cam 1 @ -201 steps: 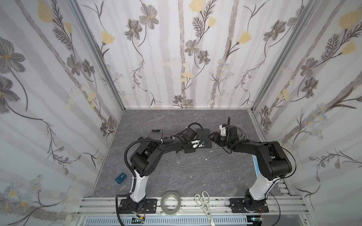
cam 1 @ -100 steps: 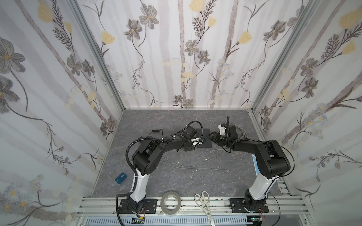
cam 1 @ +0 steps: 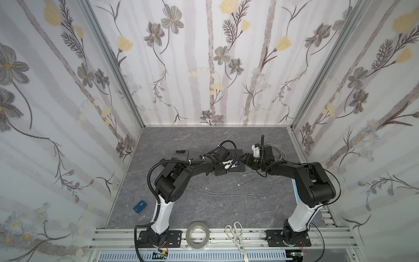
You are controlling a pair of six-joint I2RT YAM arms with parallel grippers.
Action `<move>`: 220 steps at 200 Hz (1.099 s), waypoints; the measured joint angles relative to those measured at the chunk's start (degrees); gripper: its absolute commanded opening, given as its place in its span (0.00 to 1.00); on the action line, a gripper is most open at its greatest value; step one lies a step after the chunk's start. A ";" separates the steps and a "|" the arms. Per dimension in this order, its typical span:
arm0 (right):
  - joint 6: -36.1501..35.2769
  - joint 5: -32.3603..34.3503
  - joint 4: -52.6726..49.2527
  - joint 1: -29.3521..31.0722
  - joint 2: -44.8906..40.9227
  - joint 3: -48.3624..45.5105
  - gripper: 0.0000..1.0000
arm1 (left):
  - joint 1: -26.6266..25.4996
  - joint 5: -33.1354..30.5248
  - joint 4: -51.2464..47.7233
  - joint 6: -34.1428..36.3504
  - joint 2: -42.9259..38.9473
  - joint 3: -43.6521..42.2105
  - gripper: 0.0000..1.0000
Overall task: Insert the plug into the switch port
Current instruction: 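Push the barrel plug tip into the switch's power port with the left gripper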
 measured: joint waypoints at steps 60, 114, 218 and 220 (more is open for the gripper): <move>-0.50 0.22 -0.37 0.46 0.61 0.92 0.60 | -0.20 -0.04 -0.48 -0.85 0.57 1.09 0.00; -1.49 0.76 -0.59 0.85 2.01 2.34 0.57 | -0.22 0.00 -1.36 -2.19 1.18 1.95 0.00; -1.42 1.55 0.46 1.88 2.03 0.96 0.55 | -0.81 0.26 -9.11 -8.72 4.46 9.14 0.00; -1.42 1.64 0.48 1.90 1.99 0.94 0.55 | -0.83 0.24 -9.16 -8.87 4.46 9.16 0.00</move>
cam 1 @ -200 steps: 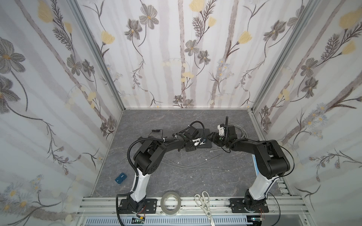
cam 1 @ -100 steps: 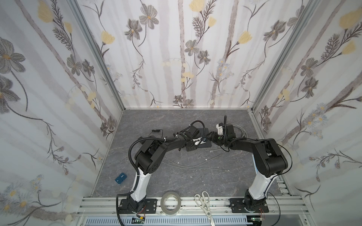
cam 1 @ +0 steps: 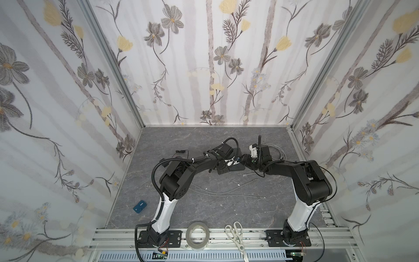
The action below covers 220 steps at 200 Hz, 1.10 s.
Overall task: Insert the plug into the switch port
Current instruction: 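Push the barrel plug tip into the switch's power port with the left gripper, then open the left gripper to release the plug and draw it back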
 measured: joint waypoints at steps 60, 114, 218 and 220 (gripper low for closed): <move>0.39 1.31 0.50 0.26 0.00 -0.17 0.55 | -0.76 -0.22 -2.32 -1.49 1.38 2.10 0.00; 0.74 1.53 1.03 0.24 -1.40 -1.22 0.54 | -0.81 -0.20 0.50 -1.64 1.07 0.59 0.21; 1.92 -2.49 3.72 -1.05 -4.00 -4.61 0.56 | 1.01 0.79 11.69 -3.17 -4.33 -8.48 0.36; 1.92 -2.60 3.76 -1.05 -4.00 -4.61 0.56 | 1.07 0.79 12.07 -3.23 -4.57 -8.79 0.37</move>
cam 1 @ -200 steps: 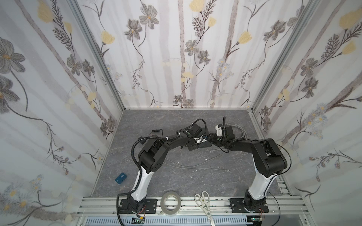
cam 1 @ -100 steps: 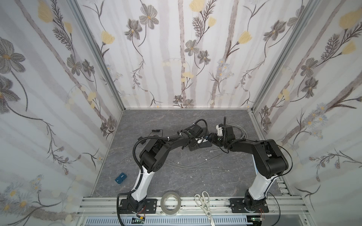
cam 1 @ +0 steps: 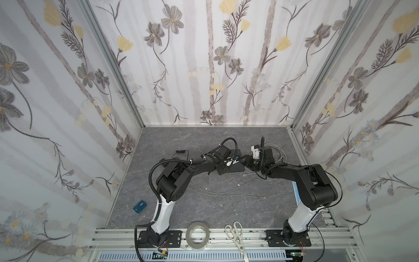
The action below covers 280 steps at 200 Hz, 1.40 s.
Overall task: Insert the plug into the switch port
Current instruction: 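Open the left gripper to release the plug and draw it back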
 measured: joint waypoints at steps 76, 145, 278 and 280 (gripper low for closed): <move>0.20 2.08 0.02 0.66 -2.25 -1.25 0.56 | 5.44 -0.50 16.06 -6.88 -8.61 -12.07 0.40; 0.31 6.54 -8.79 2.51 1.97 5.05 0.57 | 6.10 0.72 21.49 -8.76 -9.46 -13.88 0.41; -2.27 3.82 -11.52 5.11 4.50 7.91 0.57 | 6.62 2.08 22.36 -9.57 -9.64 -13.97 0.41; -2.34 3.82 -11.54 5.11 4.50 7.91 0.57 | 6.62 2.12 22.36 -9.57 -9.64 -13.97 0.41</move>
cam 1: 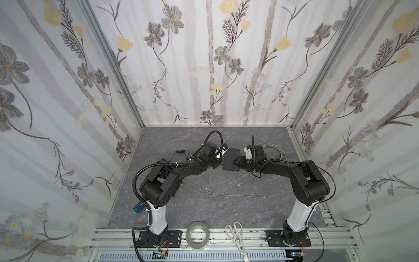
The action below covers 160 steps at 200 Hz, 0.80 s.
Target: Insert the plug into the switch port
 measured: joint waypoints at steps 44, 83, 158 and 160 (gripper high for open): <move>-0.11 1.18 -0.61 -0.98 0.79 2.29 0.57 | 0.07 0.09 0.00 -0.17 0.00 0.00 0.41; -0.63 0.87 -0.87 -0.96 3.52 4.81 0.56 | 0.11 0.09 0.09 -0.24 0.00 -0.11 0.41; -6.71 -4.90 -3.54 5.92 4.33 7.48 0.55 | 0.15 0.11 0.46 -0.66 -0.02 -0.33 0.42; -6.86 -4.96 -3.54 6.08 4.33 7.54 0.55 | 0.15 0.11 0.46 -0.66 -0.02 -0.33 0.42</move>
